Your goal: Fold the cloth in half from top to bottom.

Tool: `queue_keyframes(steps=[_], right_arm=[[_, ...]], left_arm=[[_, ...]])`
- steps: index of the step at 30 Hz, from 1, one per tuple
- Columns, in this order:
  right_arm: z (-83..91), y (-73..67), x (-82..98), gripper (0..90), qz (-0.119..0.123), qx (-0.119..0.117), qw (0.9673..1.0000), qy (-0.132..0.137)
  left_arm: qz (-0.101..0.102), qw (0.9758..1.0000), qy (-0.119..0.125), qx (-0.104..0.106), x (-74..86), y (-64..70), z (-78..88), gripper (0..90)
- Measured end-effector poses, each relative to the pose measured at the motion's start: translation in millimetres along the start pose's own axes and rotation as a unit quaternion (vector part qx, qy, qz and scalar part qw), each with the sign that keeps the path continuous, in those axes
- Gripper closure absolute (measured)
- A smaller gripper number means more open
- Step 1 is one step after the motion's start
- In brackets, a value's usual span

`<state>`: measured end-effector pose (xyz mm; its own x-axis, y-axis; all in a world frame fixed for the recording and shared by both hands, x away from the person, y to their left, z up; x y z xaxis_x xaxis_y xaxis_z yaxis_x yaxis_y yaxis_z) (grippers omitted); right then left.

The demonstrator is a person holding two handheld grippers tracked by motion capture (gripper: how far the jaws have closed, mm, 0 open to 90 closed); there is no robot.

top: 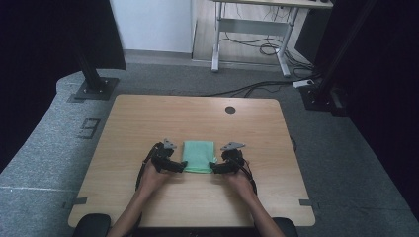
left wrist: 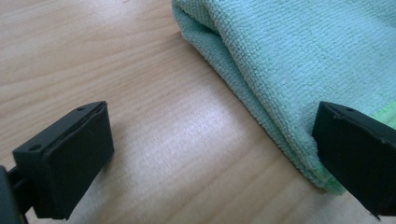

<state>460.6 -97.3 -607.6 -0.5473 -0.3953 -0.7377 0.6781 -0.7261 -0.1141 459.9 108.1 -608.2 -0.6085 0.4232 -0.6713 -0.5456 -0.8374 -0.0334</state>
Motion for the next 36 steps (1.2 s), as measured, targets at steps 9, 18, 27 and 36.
queue_keyframes(steps=[9,18,27,36], right_arm=[[-6.1,9.1,-6.4,10.3,-0.003,0.006,1.0,0.006],[-6.9,10.8,-7.9,9.7,-0.004,-0.003,1.0,0.006],[-1.8,9.9,-8.7,12.9,-0.015,-0.024,0.9995,0.015],[22.0,2.3,-16.8,12.4,0.011,-0.024,0.9995,0.02]], left_arm=[[0.008,0.9999,0.0,-0.007,-8.6,-7.3,-8.1,0.0],[0.01,0.9999,0.001,-0.003,-8.9,-7.2,-7.9,0.0],[0.009,0.9996,0.009,0.027,-8.5,-4.6,-3.4,0.9],[-0.041,0.9983,0.027,0.032,-15.6,7.9,20.3,0.0]])
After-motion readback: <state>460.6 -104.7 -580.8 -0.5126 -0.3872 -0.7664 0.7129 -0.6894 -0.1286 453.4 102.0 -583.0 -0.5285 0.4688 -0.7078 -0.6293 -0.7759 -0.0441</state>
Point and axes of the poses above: each handheld gripper's, and its own axes: z roughly backward along the jaws, x roughly out of its underside, y roughly to its right, the point moved 8 cm from there along -z, roughly forward along the jaws, and after that the axes turned 6 degrees about -x, right-handed, at the moved point
